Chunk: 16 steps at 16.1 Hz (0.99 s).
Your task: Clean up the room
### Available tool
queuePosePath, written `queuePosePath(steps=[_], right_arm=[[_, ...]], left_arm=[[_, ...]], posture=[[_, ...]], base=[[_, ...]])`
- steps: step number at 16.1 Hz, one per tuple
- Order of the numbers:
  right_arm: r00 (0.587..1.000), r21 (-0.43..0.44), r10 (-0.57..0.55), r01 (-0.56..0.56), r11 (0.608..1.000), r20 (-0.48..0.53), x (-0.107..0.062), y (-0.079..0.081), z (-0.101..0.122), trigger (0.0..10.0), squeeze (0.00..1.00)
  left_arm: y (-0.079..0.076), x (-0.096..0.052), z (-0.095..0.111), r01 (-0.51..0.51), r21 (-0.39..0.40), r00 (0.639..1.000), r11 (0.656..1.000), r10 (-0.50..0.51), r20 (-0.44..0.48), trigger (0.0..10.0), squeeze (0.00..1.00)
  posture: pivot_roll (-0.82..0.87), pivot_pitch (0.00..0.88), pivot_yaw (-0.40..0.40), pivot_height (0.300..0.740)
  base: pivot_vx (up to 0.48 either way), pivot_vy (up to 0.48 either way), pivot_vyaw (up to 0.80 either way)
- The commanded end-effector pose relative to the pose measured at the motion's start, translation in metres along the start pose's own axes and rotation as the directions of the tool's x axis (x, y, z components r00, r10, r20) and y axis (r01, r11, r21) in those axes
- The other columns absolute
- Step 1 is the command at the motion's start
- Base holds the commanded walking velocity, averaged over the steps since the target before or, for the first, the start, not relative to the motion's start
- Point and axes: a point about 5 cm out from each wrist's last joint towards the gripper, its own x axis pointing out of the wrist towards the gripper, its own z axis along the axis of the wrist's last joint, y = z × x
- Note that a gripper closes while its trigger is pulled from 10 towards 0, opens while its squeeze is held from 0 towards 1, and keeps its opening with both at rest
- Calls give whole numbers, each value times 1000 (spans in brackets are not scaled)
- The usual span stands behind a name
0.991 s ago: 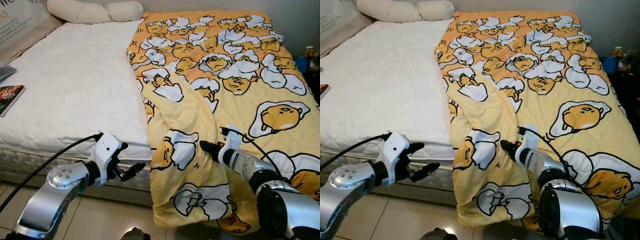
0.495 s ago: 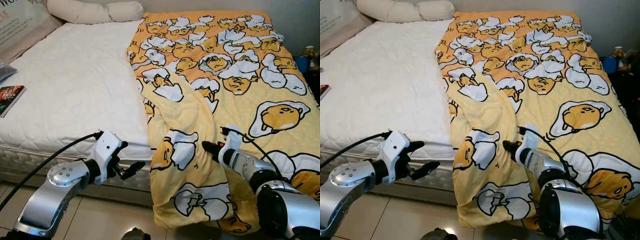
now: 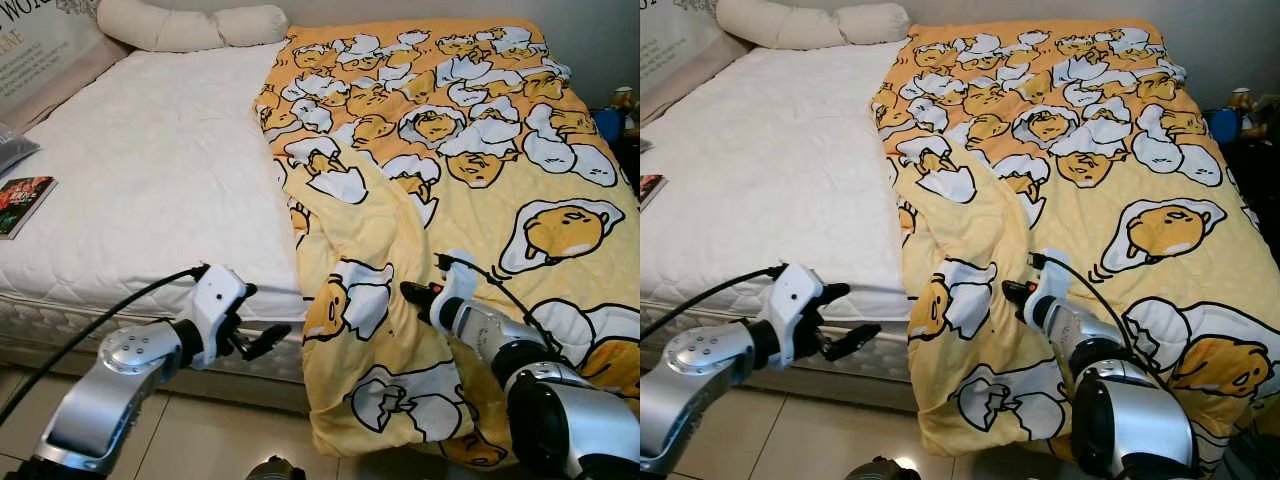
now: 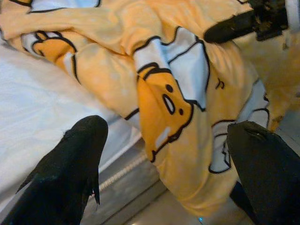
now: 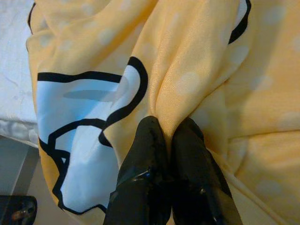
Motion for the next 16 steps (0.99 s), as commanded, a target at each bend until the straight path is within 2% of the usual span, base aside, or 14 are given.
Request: queuePosePath(steps=[1, 3, 4, 6, 7, 8, 9, 10, 11, 12, 13, 14, 15, 16], right_arm=[[1000, -8, 12, -12, 1000, 9, 3, 7, -3, 0, 0], [996, -21, 94, -94, 995, -1, 12, 28, -7, 0, 0], [987, -38, 161, -161, 986, -16, 18, 47, -11, 0, 0], [947, -89, 313, -318, 944, -71, 31, 100, -23, 0, 0], [907, -145, 402, -417, 897, -125, 35, 135, -34, 0, 0], [852, -197, 489, -520, 831, -184, 36, 171, -46, 0, 0], [820, -223, 532, -571, 790, -213, 35, 188, -52, 0, 0], [705, -275, 646, -709, 649, -293, 28, 230, -68, 0, 0], [664, -282, 676, -747, 601, -318, 25, 240, -74, 0, 0], [604, -299, 708, -796, 526, -366, 20, 252, -83, 0, 0], [615, -334, 687, -788, 517, -388, 20, 251, -87, 5059, 0], [638, -342, 669, -770, 538, -382, 22, 248, -87, 10000, 0], [672, -336, 646, -740, 582, -361, 25, 239, -85, 10000, 1000], [685, -324, 643, -729, 603, -343, 26, 234, -82, 10000, 1000]], left_arm=[[5, -2, -7, -51, 0, 998, 999, 51, -22, 10000, 0], [15, -4, -11, -145, -4, 989, 989, 144, -17, 10000, 0], [22, -8, -12, -214, 2, 977, 977, 214, -14, 10000, 0], [41, -24, -11, -369, 14, 929, 929, 369, -9, 10000, 0], [55, -37, -9, -456, 23, 890, 889, 457, -5, 10000, 0], [68, -50, -5, -539, 36, 842, 842, 539, 7, 10000, 0], [75, -56, -2, -573, 40, 820, 819, 573, 17, 10000, 0], [88, -69, 6, -651, 35, 759, 758, 650, 42, 10000, 0], [91, -72, 8, -666, 30, 745, 745, 665, 49, 10000, 0], [95, -76, 11, -687, 27, 726, 726, 685, 57, 10000, 0], [95, -77, 11, -694, 27, 720, 720, 692, 58, 10000, 0], [95, -76, 11, -694, 25, 720, 720, 692, 58, 10000, 0], [92, -72, 10, -686, 22, 727, 727, 684, 58, 10000, 0], [90, -67, 10, -672, 18, 740, 741, 670, 59, 10000, 0]], posture=[[51, 0, 104, 740], [42, 0, 84, 740], [47, 0, 69, 740], [55, 0, 48, 740], [62, 0, 37, 740], [72, 0, 27, 740], [79, 0, 20, 740], [90, 0, 12, 740], [97, 0, 6, 740], [99, 0, 3, 740], [101, 0, -3, 740], [97, 0, -3, 740], [91, 0, 1, 740], [82, 0, 5, 740]], base=[[0, 0, 0], [0, 0, 0], [0, 0, 0], [0, 0, 0], [0, 0, 0], [0, 0, 0], [0, 0, 0], [0, 0, 0], [0, 0, 0], [0, 0, 0], [0, 0, 0], [0, 0, 0], [0, 0, 0], [0, 0, 0]])
